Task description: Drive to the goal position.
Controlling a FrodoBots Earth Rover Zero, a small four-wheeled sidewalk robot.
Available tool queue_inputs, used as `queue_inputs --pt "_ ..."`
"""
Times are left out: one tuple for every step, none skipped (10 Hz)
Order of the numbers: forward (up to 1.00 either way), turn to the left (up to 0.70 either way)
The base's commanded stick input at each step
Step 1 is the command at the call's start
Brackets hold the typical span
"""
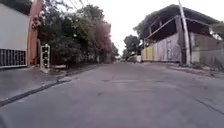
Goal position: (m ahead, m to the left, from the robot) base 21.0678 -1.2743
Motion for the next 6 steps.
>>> queue_inputs --pt "1.00 0.00" --pt "1.00 0.00" --pt "1.00 0.00" --pt "1.00 0.00" --pt "1.00 0.00" --pt "1.00 0.00"
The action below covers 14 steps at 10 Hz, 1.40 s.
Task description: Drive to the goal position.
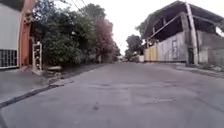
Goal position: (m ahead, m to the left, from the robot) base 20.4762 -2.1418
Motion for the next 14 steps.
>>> queue_inputs --pt "1.00 0.00" --pt "1.00 0.00" --pt "1.00 0.00" --pt "1.00 0.00" --pt "1.00 0.00" --pt "1.00 0.00" --pt "1.00 0.00" --pt "1.00 0.00" --pt "1.00 0.00" --pt "1.00 0.00" --pt "1.00 0.00" --pt "1.00 0.00" --pt "1.00 0.00" --pt "1.00 0.00"
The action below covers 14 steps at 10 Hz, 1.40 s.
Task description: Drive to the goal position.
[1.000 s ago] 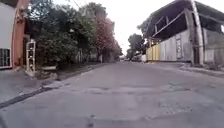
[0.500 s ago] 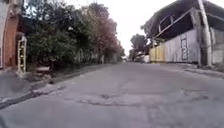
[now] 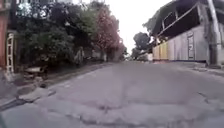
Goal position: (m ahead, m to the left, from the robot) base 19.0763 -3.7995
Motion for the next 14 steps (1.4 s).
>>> queue_inputs --pt "1.00 0.00" --pt "1.00 0.00" --pt "1.00 0.00" --pt "1.00 0.00" --pt "1.00 0.00" --pt "1.00 0.00" --pt "1.00 0.00" --pt "1.00 0.00" --pt "1.00 -0.30" --pt "1.00 -0.40" --pt "1.00 -0.40" --pt "1.00 -0.40" --pt "1.00 -0.40" --pt "1.00 -0.40"
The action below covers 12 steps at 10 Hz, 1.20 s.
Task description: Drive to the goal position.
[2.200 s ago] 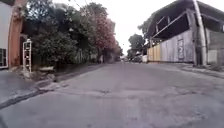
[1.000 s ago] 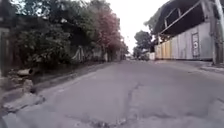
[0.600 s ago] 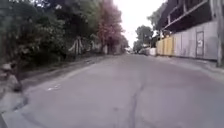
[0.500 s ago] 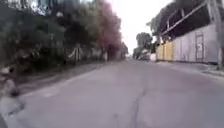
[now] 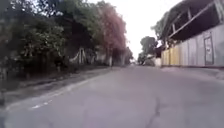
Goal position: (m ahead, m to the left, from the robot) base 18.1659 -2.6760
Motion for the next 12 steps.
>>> queue_inputs --pt "1.00 -0.40" --pt "1.00 -0.25" --pt "1.00 0.00" --pt "1.00 -0.14" --pt "1.00 -0.40" --pt "1.00 -0.40" --pt "1.00 -0.40" --pt "1.00 -0.40" --pt "1.00 -0.26" --pt "1.00 -0.02" --pt "1.00 -0.12" --pt "1.00 -0.29"
